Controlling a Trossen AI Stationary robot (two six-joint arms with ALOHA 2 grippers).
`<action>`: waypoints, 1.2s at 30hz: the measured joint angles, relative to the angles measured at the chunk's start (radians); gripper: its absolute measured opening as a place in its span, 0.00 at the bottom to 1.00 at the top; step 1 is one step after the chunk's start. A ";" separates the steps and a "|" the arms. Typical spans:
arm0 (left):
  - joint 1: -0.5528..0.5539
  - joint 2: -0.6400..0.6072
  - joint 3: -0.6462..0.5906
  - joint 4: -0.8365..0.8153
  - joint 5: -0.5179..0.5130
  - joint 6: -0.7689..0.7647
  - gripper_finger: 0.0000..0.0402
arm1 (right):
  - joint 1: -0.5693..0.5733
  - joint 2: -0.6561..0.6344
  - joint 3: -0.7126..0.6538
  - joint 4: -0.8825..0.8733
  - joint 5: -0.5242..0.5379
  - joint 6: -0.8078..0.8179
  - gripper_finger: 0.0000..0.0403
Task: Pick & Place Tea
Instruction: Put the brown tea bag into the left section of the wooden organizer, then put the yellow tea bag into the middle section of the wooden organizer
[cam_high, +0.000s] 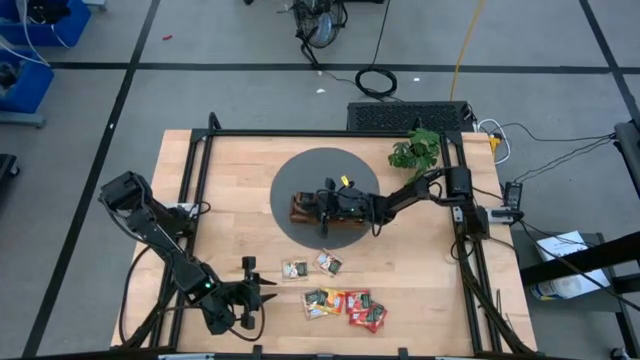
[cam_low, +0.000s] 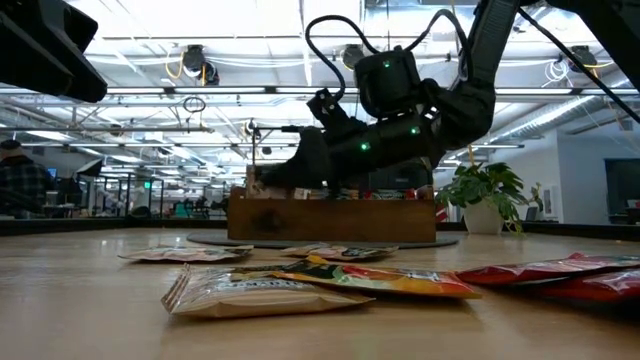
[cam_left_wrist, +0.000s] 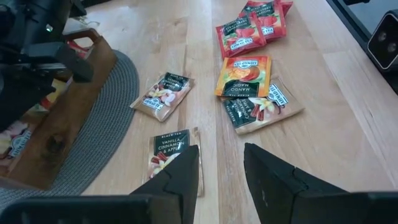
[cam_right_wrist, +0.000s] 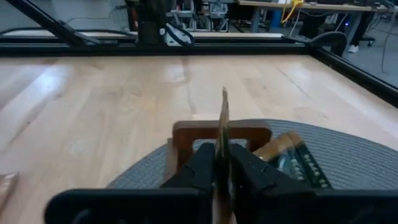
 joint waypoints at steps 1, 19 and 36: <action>0.000 0.000 0.000 0.000 0.000 0.000 0.33 | 0.000 0.000 0.000 0.004 0.000 0.000 0.10; 0.000 0.000 0.000 0.005 0.000 -0.007 0.33 | 0.049 -0.124 0.000 -0.030 0.102 -0.072 0.31; 0.108 0.077 0.000 0.200 0.169 -0.079 0.33 | 0.435 -0.435 -0.177 -0.515 -0.157 -0.206 0.11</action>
